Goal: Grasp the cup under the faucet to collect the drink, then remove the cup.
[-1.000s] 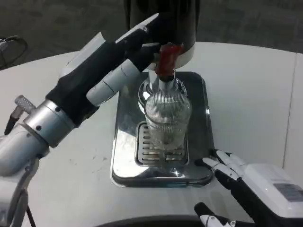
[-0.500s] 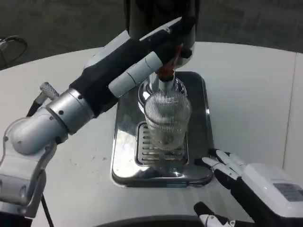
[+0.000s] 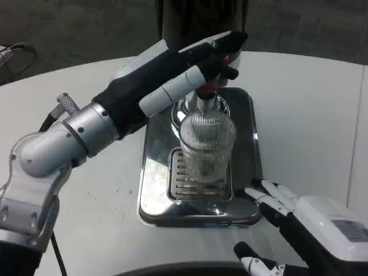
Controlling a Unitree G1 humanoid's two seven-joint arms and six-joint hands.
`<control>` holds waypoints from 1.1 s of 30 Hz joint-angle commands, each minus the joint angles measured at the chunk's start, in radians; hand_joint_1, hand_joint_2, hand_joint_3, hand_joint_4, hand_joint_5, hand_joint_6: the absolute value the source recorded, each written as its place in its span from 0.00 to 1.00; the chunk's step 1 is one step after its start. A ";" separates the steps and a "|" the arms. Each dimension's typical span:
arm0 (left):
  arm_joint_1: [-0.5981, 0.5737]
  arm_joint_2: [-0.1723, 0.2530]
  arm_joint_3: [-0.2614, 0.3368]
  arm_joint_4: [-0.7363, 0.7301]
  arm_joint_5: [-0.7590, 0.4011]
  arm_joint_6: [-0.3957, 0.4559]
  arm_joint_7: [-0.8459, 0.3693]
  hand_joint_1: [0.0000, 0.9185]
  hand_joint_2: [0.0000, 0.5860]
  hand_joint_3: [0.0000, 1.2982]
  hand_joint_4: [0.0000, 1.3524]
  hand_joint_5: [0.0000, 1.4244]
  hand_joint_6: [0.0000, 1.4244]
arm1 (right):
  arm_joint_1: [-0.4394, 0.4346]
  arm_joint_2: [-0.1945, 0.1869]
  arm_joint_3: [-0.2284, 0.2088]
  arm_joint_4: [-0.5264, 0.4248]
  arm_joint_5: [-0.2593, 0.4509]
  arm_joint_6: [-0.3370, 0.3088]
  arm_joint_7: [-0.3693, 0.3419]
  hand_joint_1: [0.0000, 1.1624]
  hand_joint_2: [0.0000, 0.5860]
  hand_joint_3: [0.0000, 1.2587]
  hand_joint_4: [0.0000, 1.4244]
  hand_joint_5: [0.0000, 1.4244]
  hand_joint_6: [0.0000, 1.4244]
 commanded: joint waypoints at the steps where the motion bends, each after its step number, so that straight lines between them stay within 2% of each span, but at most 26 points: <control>1: 0.009 0.014 -0.040 0.029 0.047 -0.006 -0.043 0.00 0.13 0.09 0.05 0.15 0.14 | 0.010 0.004 -0.006 -0.006 0.020 0.014 -0.004 0.31 0.78 0.10 0.00 0.00 0.10; 9: -0.005 0.040 -0.084 0.029 0.119 -0.078 -0.054 0.00 0.13 0.09 0.05 0.14 0.14 | 0.002 0.014 -0.019 -0.008 0.083 0.067 0.005 0.30 0.78 0.10 0.00 0.00 0.10; 15: -0.006 0.056 -0.103 0.028 0.153 -0.110 -0.055 0.00 0.13 0.09 0.05 0.14 0.14 | -0.003 0.007 -0.039 -0.013 0.144 0.088 -0.003 0.29 0.76 0.09 0.00 0.00 0.09; 21: -0.015 0.064 -0.123 0.051 0.183 -0.138 -0.052 0.00 0.13 0.09 0.05 0.14 0.14 | -0.001 0.020 -0.074 -0.004 0.257 0.116 -0.014 0.29 0.76 0.09 0.00 0.01 0.09; 23: -0.017 0.063 -0.128 0.056 0.188 -0.146 -0.051 0.00 0.13 0.09 0.04 0.14 0.14 | -0.009 0.034 -0.090 0.010 0.319 0.135 -0.019 0.30 0.72 0.07 0.00 0.01 0.09; 26: -0.018 0.062 -0.131 0.057 0.195 -0.156 -0.049 0.00 0.13 0.09 0.04 0.14 0.14 | -0.039 0.046 -0.103 0.046 0.391 0.144 -0.042 0.39 0.60 0.06 0.00 0.02 0.10; 31: -0.016 0.060 -0.127 0.047 0.200 -0.161 -0.041 0.00 0.13 0.09 0.04 0.13 0.13 | -0.109 0.060 -0.087 0.152 0.445 0.132 -0.120 0.52 0.46 0.00 0.00 0.03 0.10; 33: -0.013 0.060 -0.124 0.042 0.201 -0.162 -0.037 0.00 0.13 0.09 0.04 0.13 0.13 | -0.135 0.067 -0.070 0.197 0.438 0.115 -0.165 0.55 0.42 0.00 0.00 0.04 0.10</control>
